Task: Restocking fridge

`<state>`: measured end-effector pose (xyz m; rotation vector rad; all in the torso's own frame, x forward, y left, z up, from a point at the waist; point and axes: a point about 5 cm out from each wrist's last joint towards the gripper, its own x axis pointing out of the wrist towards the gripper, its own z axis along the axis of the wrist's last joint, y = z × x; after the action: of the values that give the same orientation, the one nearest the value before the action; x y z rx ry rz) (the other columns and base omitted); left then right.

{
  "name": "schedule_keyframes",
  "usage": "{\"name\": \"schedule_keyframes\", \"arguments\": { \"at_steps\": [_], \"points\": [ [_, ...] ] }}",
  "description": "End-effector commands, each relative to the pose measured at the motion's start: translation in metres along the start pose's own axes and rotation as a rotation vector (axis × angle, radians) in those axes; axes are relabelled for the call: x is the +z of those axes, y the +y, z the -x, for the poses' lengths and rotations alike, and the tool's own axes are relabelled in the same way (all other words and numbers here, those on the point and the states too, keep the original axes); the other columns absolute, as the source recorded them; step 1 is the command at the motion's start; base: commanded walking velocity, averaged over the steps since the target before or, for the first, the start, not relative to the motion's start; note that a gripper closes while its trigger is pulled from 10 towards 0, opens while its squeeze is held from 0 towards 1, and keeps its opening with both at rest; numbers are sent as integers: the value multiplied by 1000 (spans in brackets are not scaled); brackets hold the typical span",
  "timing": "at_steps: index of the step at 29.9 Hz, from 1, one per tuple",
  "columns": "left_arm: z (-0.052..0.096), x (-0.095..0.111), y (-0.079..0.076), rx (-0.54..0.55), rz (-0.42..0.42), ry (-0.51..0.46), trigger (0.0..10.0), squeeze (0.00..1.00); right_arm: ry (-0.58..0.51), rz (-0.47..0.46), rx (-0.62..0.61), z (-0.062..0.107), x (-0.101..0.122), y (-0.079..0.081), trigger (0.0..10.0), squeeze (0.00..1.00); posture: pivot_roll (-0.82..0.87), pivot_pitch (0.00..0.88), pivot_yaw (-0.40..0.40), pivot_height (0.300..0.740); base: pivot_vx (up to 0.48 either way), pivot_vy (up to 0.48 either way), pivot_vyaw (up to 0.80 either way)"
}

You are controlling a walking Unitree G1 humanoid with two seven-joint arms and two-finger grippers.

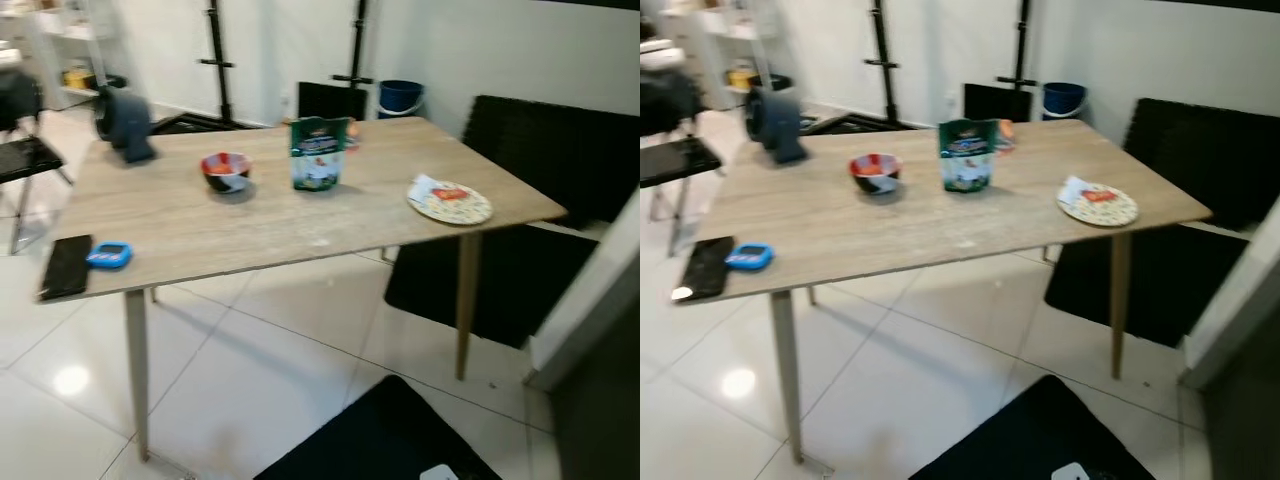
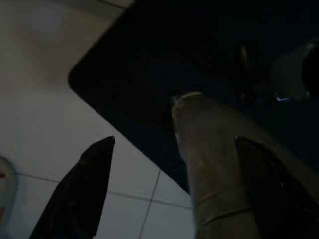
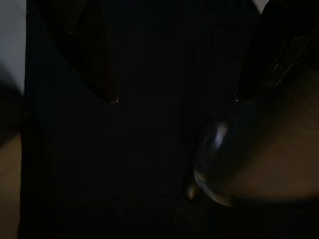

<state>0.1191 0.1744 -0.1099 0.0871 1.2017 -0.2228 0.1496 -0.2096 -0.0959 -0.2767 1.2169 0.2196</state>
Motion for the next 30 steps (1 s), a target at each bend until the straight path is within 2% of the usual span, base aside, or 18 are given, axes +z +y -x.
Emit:
{"name": "schedule_keyframes", "arguments": {
  "at_steps": [1,5,10,29,30],
  "points": [
    [0,-3,-2,-5,-16,21,10000,0,21,-17,-25,1,-9,-4,10000,0,-57,0,-25,740,315,0,0],
    [0,-6,-3,-5,-19,28,10000,0,35,-16,-36,2,-16,-7,10000,0,-57,0,-25,740,323,0,0],
    [1,-9,0,-1,-20,32,10000,0,24,-13,-32,1,-7,-3,10000,0,-59,0,-27,740,320,0,0],
    [2,-9,3,4,-23,32,10000,0,24,-10,-36,0,-7,-2,10000,0,-59,0,-29,740,322,0,0],
    [1,-6,3,12,10,17,10000,0,25,-11,-36,0,-7,-2,10000,0,-59,0,-30,740,0,0,0]
  ]
}}
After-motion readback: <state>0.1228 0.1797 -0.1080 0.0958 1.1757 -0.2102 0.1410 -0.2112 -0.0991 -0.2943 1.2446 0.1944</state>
